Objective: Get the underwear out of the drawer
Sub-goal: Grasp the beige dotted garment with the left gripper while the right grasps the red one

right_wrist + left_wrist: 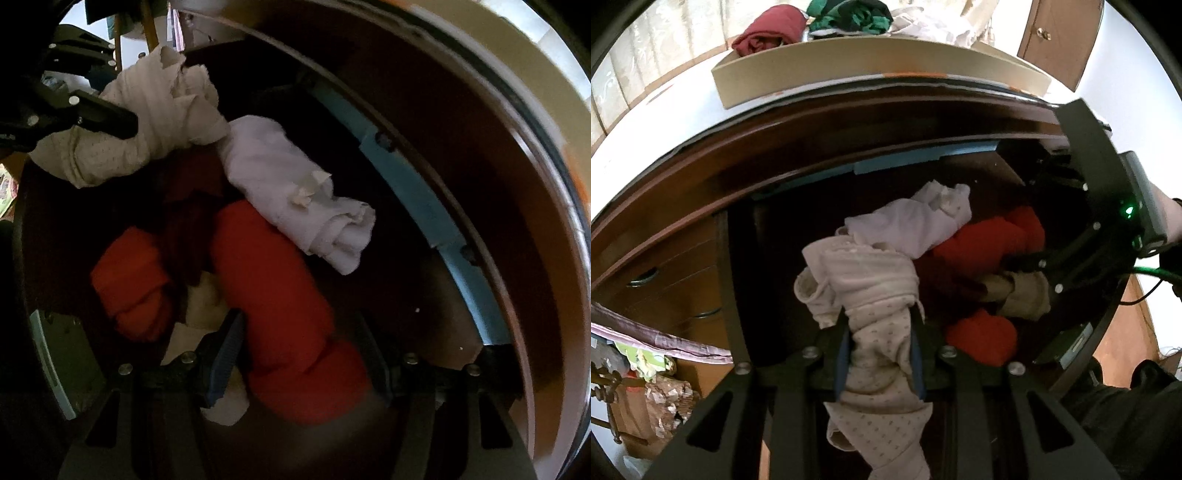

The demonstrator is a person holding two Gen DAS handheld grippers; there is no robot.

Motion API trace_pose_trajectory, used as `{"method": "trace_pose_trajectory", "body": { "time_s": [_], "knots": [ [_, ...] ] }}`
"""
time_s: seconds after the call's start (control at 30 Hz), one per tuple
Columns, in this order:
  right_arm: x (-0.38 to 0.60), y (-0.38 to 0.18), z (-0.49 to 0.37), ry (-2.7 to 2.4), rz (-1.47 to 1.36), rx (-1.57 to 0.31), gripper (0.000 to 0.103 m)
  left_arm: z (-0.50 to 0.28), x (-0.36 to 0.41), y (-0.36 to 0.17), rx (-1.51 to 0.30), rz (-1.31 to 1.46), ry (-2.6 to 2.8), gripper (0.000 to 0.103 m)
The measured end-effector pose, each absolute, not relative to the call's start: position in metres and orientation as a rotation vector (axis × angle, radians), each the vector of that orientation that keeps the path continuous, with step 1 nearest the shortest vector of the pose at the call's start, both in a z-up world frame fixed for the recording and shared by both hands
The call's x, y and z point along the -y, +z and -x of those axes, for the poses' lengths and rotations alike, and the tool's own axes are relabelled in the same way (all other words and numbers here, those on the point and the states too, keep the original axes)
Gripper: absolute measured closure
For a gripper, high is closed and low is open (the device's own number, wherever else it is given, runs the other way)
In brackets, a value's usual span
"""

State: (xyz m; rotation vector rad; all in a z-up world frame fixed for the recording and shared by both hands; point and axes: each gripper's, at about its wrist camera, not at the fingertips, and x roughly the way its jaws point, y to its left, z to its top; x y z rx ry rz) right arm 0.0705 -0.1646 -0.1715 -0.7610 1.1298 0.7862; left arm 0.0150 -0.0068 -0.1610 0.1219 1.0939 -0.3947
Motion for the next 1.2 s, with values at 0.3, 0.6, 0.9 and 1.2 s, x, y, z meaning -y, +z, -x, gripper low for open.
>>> {"method": "trace_pose_trajectory", "body": {
  "time_s": [0.3,0.6,0.9,1.2],
  "knots": [
    [0.153,-0.193,-0.08,0.839,0.728,-1.226,0.04,-0.013,0.0,-0.16,-1.09,-0.095,-0.389,0.078],
    [0.152,-0.193,-0.077,0.824,0.663,-1.257,0.055,-0.009,0.001,-0.157,-1.069,-0.076,-0.387,0.078],
    [0.163,-0.185,-0.074,0.793,0.622,-1.229,0.063,-0.004,-0.003,-0.154,-1.05,-0.044,-0.364,0.078],
    [0.175,-0.16,-0.064,0.79,0.585,-1.206,0.063,0.005,-0.004,-0.149,-1.026,-0.027,-0.358,0.078]
  ]
}}
